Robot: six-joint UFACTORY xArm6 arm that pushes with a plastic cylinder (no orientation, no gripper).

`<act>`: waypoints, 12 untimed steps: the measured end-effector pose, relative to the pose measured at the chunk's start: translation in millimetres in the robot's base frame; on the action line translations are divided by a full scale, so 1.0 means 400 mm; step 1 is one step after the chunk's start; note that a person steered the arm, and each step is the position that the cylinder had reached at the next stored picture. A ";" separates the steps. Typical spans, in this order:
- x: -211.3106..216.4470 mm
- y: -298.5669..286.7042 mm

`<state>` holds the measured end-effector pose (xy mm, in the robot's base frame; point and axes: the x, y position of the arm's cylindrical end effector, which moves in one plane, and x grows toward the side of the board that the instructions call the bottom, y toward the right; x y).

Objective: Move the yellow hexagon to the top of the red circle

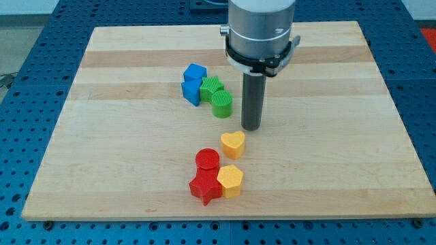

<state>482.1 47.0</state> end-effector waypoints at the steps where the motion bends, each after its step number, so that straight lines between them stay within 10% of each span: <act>1: 0.242 0.157; 6: 0.330 -0.099; 9: -0.012 -0.101; 11: 0.132 -0.044; 12: 0.012 0.031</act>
<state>487.0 59.2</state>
